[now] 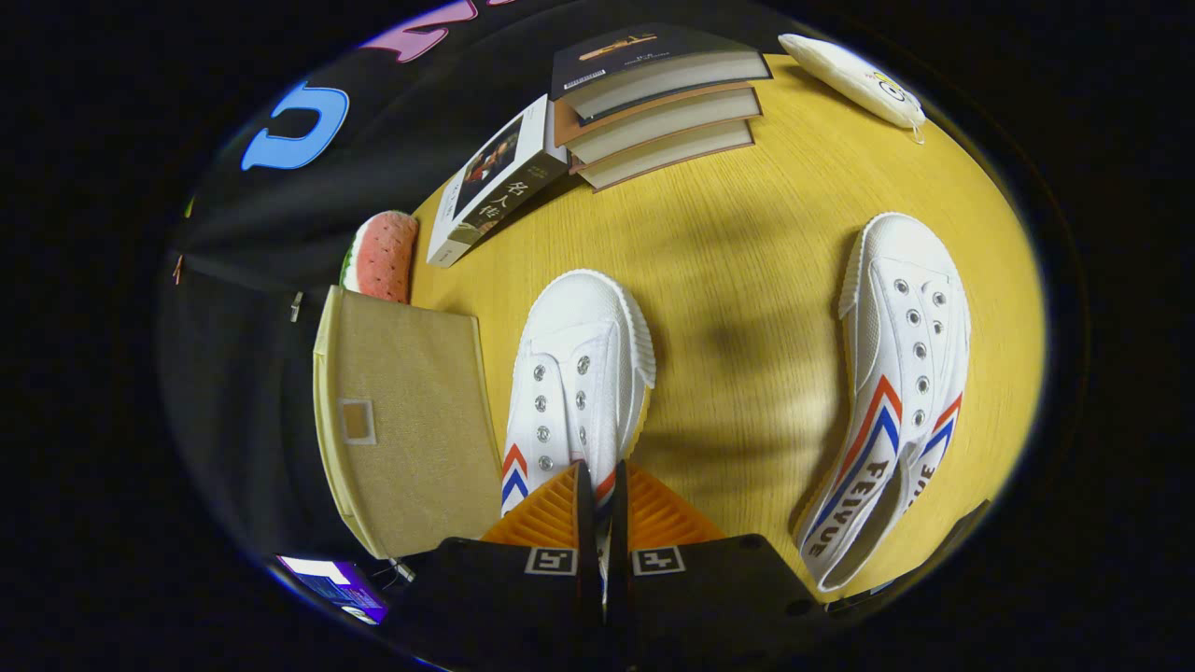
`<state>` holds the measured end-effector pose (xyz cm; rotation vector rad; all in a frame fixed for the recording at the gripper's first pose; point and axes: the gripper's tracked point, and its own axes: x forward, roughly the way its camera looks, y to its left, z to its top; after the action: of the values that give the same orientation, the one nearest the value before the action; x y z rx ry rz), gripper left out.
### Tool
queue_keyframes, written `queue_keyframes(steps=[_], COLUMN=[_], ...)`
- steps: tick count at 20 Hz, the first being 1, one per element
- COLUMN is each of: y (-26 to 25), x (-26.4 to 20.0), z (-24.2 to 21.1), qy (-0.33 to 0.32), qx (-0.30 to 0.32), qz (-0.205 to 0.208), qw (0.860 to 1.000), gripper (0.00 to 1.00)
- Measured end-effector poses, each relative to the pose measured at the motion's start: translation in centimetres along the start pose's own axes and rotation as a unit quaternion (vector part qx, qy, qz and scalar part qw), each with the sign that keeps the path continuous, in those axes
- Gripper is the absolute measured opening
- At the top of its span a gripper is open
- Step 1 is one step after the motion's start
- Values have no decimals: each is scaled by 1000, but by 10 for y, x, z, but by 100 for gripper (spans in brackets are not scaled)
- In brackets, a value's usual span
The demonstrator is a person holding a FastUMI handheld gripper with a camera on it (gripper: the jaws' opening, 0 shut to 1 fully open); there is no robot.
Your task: Open the storage box then place both shoes into the box .Put the left shoe in first, then the right shoe, with the right side of both shoes facing outward in a uniform manner.
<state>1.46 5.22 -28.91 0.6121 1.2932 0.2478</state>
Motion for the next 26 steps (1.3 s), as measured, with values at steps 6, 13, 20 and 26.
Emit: queue_keyframes(steps=[6, 13, 20, 26], y=[49, 148, 234, 284], x=[-62, -96, -62, -8], z=[17, 16, -7, -23], qy=[-49, -84, -69, -51], qx=[-28, -44, -67, -76], qz=[11, 62, 87, 80], qw=[998, 994, 992, 993], gripper=[7, 7, 6, 6])
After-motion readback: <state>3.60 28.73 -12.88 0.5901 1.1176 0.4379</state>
